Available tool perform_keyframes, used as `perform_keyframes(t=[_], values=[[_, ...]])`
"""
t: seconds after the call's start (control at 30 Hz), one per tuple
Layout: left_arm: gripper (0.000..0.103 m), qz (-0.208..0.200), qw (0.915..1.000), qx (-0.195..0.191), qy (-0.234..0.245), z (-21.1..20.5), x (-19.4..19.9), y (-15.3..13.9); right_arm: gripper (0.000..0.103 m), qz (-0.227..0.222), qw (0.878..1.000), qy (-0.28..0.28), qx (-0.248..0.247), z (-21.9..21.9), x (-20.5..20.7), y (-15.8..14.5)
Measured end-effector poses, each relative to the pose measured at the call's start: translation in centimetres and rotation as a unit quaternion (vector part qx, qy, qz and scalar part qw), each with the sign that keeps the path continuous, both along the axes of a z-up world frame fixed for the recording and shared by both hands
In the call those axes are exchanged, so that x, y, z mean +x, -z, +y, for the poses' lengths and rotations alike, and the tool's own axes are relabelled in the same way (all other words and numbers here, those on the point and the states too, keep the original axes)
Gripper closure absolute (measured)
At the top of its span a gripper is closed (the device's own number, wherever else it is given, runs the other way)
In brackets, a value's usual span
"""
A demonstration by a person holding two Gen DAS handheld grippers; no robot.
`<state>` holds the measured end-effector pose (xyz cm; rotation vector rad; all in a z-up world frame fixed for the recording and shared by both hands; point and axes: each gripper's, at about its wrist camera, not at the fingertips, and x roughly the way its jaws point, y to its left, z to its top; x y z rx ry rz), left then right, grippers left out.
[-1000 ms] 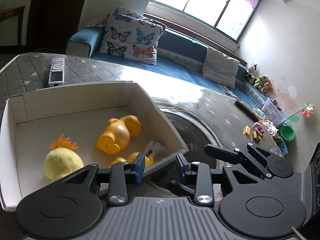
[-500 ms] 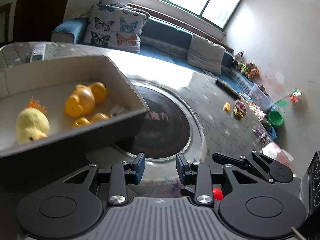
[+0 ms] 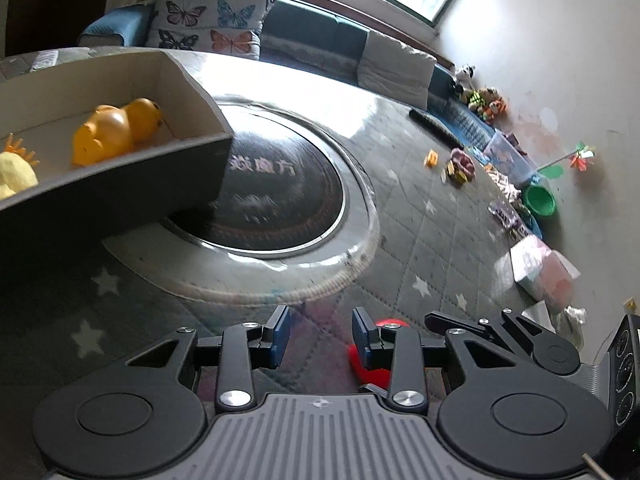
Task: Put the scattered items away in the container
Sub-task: 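Move both grippers down to the red ball on the table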
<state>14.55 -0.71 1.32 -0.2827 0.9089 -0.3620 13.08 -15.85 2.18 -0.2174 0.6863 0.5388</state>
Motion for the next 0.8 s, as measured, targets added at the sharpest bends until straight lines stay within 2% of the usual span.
perform_keyframes(t=[0.2,0.27,0.7,0.8], values=[[0.067,0.005,0.9999,-0.001,0.011,-1.5,0.0,0.3,0.022,0.004,1.0,0.011,0.009,-0.2,-1.0,0.5],[0.067,0.007,0.9998,0.002,0.016,-2.0,0.0,0.3,0.029,0.008,1.0,0.014,0.013,-0.2,-1.2,0.7],[0.065,0.012,0.9987,0.008,0.049,-5.1,1.1,0.4,0.046,-0.001,0.999,0.031,0.016,-0.1,-2.1,1.0],[0.065,0.015,0.9984,0.014,0.053,-5.6,1.3,0.5,0.047,-0.004,0.999,0.028,0.017,0.1,-2.2,0.9]])
